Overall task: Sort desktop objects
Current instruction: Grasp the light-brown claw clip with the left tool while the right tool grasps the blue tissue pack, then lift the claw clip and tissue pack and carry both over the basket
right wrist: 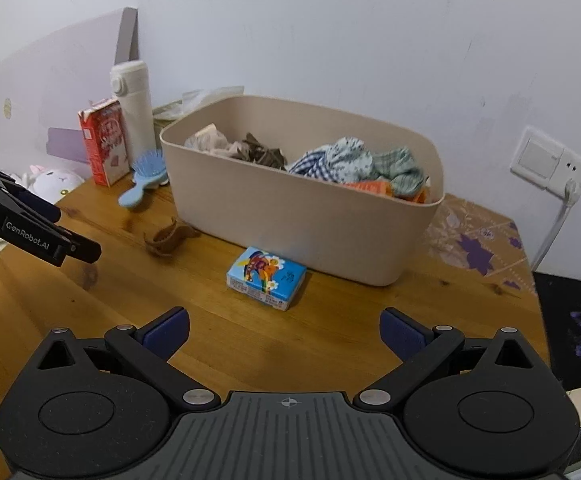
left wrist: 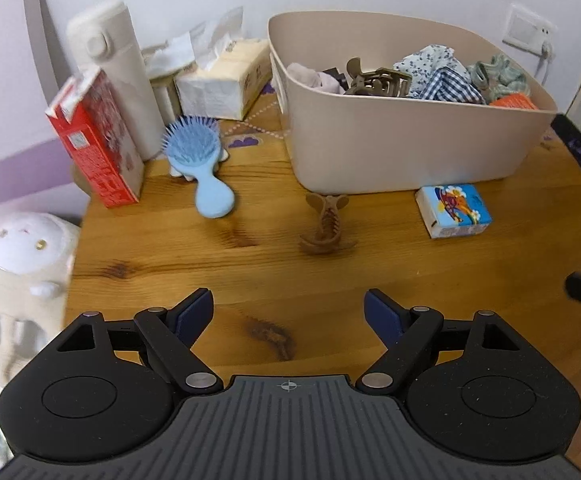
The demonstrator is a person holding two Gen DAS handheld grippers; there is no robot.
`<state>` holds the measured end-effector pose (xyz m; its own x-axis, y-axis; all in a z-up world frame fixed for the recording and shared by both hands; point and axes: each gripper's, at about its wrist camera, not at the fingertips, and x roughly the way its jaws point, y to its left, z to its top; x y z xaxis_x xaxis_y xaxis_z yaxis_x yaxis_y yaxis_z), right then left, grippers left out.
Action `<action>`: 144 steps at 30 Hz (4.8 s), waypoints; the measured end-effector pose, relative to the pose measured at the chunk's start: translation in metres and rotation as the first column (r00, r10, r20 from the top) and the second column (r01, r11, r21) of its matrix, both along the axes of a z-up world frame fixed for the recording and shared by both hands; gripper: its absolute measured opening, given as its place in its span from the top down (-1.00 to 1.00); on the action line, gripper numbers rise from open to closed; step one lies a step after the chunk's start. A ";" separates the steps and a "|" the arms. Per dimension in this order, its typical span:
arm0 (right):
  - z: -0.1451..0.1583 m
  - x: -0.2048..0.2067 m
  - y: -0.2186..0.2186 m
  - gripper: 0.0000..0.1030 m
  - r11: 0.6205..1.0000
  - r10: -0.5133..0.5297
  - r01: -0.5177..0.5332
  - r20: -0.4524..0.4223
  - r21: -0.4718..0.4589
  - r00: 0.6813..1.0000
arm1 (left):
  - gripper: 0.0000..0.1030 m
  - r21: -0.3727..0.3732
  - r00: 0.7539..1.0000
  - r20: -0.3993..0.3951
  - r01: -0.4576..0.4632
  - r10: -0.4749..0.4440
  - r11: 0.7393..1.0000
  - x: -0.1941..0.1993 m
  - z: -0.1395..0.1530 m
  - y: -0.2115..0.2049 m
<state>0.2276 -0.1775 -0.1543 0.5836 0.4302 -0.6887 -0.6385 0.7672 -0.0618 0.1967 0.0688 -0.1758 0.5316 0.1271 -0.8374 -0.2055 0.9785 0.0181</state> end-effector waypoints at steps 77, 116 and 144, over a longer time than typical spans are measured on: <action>-0.048 0.048 0.047 -0.22 0.997 -0.067 0.062 -0.102 -0.049 0.993 | 0.36 0.024 0.994 0.025 0.103 -0.104 0.994 0.048 -0.022 -0.007; 0.090 0.056 0.009 -0.22 1.000 -0.003 -0.001 0.194 0.023 0.981 | 0.36 0.143 0.932 0.290 0.185 -0.220 0.972 0.027 0.125 -0.013; 0.089 0.141 0.034 -0.22 0.999 -0.048 0.048 0.197 0.003 0.979 | 0.36 0.091 0.933 0.280 0.208 -0.226 0.974 0.121 0.121 -0.018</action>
<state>0.3683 -0.1432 -0.0656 0.7280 0.3977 -0.5585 -0.5761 0.7964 -0.1839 0.3181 0.0505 -0.0548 0.7677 0.0259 -0.6403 0.0067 0.9988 0.0485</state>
